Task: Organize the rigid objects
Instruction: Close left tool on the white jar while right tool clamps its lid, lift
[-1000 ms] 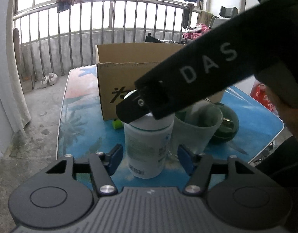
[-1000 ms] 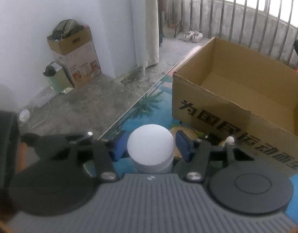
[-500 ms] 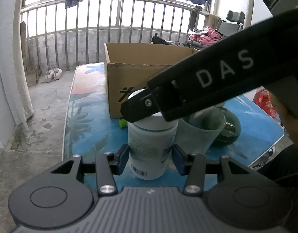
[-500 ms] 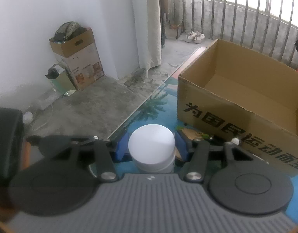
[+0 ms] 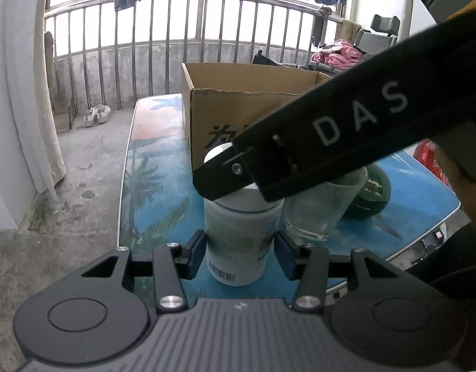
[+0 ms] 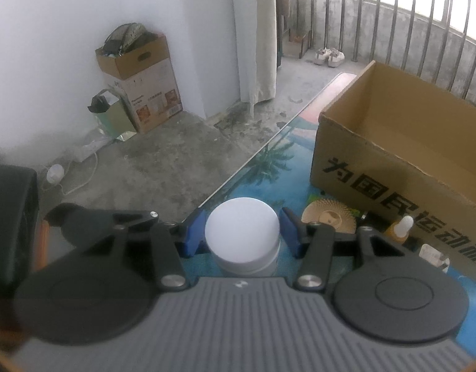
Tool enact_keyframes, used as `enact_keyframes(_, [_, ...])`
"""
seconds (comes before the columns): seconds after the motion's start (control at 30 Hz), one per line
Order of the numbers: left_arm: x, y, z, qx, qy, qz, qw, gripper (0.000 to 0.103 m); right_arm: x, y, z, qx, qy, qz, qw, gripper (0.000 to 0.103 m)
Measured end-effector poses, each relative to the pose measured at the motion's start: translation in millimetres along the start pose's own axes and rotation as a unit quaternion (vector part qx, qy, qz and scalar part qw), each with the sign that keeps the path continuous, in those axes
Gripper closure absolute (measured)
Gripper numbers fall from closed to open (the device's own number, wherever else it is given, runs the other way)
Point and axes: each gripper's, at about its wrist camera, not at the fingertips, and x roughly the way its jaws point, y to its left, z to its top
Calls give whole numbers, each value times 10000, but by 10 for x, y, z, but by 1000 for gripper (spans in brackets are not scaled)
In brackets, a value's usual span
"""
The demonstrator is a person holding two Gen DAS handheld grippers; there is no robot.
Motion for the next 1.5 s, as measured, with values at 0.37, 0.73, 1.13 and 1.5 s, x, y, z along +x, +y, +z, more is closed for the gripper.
enact_keyframes(0.37, [100,-34,-44,69,-37,36,10000,50,-41,14,-2,50,34,-21,10000,51])
enact_keyframes(0.73, [100,-14,-99,44,-147,21,9999,49,-10,-7,-10,110,91,-60,9999,49])
enact_keyframes(1.13, [82,-22,-118,79,-177,-6,9998,49,36,9,-82,135,179,-82,9997,50])
enact_keyframes(1.5, [-22,-64,-81,166,-348,108,9992,50,-80,24,-16,26,40,-61,10000,50])
